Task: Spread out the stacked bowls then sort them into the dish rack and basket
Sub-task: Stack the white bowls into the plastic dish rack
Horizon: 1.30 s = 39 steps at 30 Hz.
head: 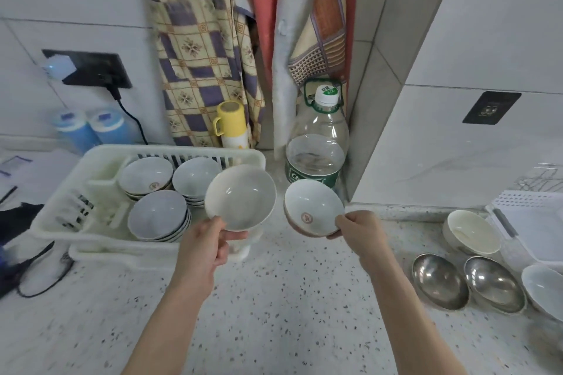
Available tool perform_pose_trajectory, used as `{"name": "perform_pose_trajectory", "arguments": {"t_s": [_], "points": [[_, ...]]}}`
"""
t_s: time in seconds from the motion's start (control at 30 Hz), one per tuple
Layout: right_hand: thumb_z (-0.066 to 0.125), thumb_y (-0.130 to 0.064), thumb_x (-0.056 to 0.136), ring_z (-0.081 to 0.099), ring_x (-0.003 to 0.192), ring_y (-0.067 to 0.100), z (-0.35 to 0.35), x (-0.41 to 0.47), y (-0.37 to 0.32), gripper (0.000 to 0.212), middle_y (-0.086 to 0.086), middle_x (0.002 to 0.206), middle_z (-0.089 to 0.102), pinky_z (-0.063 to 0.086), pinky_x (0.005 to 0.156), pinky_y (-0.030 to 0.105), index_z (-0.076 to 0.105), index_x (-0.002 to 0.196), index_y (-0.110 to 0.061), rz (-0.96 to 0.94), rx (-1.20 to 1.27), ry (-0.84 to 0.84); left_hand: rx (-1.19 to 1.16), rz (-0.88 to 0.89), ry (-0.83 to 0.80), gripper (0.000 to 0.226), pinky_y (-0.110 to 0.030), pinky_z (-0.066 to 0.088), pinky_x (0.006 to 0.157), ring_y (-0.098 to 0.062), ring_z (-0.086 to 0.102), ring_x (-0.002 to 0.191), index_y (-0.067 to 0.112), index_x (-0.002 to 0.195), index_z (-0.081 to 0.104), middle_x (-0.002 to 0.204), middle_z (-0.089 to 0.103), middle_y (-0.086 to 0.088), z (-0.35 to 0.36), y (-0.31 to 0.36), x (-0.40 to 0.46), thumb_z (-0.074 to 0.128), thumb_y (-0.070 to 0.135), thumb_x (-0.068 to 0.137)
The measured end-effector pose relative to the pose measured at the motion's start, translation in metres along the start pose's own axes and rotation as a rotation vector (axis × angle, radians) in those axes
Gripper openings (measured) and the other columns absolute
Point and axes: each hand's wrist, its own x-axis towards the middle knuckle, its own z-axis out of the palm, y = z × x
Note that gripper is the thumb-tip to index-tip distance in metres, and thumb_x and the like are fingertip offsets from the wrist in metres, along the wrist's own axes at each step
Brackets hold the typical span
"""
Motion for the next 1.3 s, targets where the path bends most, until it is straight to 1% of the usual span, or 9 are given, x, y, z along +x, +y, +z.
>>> {"name": "perform_pose_trajectory", "arguments": {"t_s": [0.17, 0.27, 0.33, 0.5, 0.57, 0.67, 0.8, 1.1, 1.3], "points": [[0.053, -0.014, 0.075, 0.034, 0.039, 0.012, 0.068, -0.013, -0.048, 0.035, 0.001, 0.060, 0.072, 0.026, 0.046, 0.023, 0.058, 0.041, -0.016, -0.115, -0.185, 0.001, -0.021, 0.044, 0.116, 0.017, -0.016, 0.021, 0.032, -0.006, 0.024, 0.034, 0.003, 0.099, 0.061, 0.079, 0.076, -0.017, -0.074, 0.018, 0.024, 0.046, 0.008, 0.093], [0.054, -0.020, 0.074, 0.042, 0.051, 0.015, 0.102, -0.018, -0.067, 0.024, 0.010, 0.071, 0.074, 0.031, 0.052, 0.025, 0.071, 0.063, -0.007, -0.126, -0.374, 0.041, -0.035, 0.049, 0.140, 0.017, -0.015, 0.021, 0.032, -0.006, 0.025, 0.034, 0.002, 0.099, 0.062, 0.076, 0.076, -0.017, -0.108, 0.023, 0.040, 0.047, 0.007, 0.093], [0.055, -0.024, 0.075, 0.046, 0.053, 0.017, 0.121, -0.020, -0.076, 0.029, 0.007, 0.064, 0.067, 0.031, 0.049, 0.023, 0.073, 0.078, -0.002, -0.121, -0.498, 0.069, -0.030, 0.047, 0.142, 0.017, -0.015, 0.021, 0.032, -0.006, 0.025, 0.035, 0.000, 0.099, 0.062, 0.075, 0.076, -0.017, -0.126, 0.024, 0.049, 0.048, 0.006, 0.092], [0.056, -0.023, 0.076, 0.043, 0.047, 0.018, 0.157, -0.016, -0.091, 0.019, 0.000, 0.055, 0.047, 0.028, 0.044, 0.021, 0.056, 0.064, -0.008, -0.112, -0.674, 0.086, -0.014, 0.013, 0.110, 0.015, -0.017, 0.021, 0.033, -0.007, 0.024, 0.037, 0.001, 0.098, 0.061, 0.080, 0.076, -0.019, -0.156, 0.025, 0.065, 0.049, 0.008, 0.092], [0.056, -0.024, 0.076, 0.044, 0.048, 0.017, 0.166, -0.012, -0.091, 0.022, -0.001, 0.055, 0.048, 0.029, 0.044, 0.021, 0.047, 0.060, -0.011, -0.110, -0.707, 0.100, -0.012, 0.005, 0.088, 0.014, -0.017, 0.021, 0.033, -0.007, 0.023, 0.038, 0.000, 0.095, 0.060, 0.080, 0.076, -0.020, -0.163, 0.024, 0.070, 0.049, 0.007, 0.091], [0.056, -0.027, 0.078, 0.054, 0.055, 0.019, 0.176, -0.007, -0.088, 0.019, 0.000, 0.066, 0.063, 0.034, 0.043, 0.021, 0.057, 0.067, -0.011, -0.088, -0.753, 0.101, 0.007, 0.007, 0.045, 0.015, -0.018, 0.022, 0.034, -0.008, 0.023, 0.037, -0.003, 0.092, 0.062, 0.081, 0.076, -0.020, -0.169, 0.024, 0.077, 0.051, 0.007, 0.091], [0.056, -0.026, 0.077, 0.046, 0.047, 0.015, 0.187, -0.006, -0.083, 0.023, -0.003, 0.058, 0.051, 0.029, 0.042, 0.019, 0.046, 0.060, -0.014, -0.053, -0.801, 0.139, 0.015, 0.008, 0.009, 0.016, -0.019, 0.020, 0.037, -0.010, 0.021, 0.038, -0.003, 0.092, 0.064, 0.081, 0.076, -0.019, -0.172, 0.023, 0.085, 0.052, 0.007, 0.090], [0.052, -0.018, 0.082, 0.052, 0.060, 0.018, 0.208, -0.004, -0.074, 0.021, -0.003, 0.063, 0.052, 0.032, 0.044, 0.022, 0.038, 0.066, -0.016, 0.017, -0.805, 0.042, 0.026, 0.011, -0.008, 0.015, -0.017, 0.019, 0.036, -0.008, 0.022, 0.034, -0.002, 0.095, 0.064, 0.079, 0.077, -0.016, -0.175, 0.020, 0.107, 0.052, 0.006, 0.090], [0.052, -0.013, 0.083, 0.053, 0.070, 0.020, 0.218, -0.005, -0.072, 0.004, -0.004, 0.066, 0.045, 0.036, 0.051, 0.021, 0.048, 0.083, -0.015, 0.029, -0.864, 0.016, 0.000, -0.006, -0.022, 0.015, -0.019, 0.020, 0.037, -0.009, 0.024, 0.034, -0.006, 0.095, 0.061, 0.080, 0.077, -0.017, -0.173, 0.016, 0.116, 0.051, 0.005, 0.091]]}}
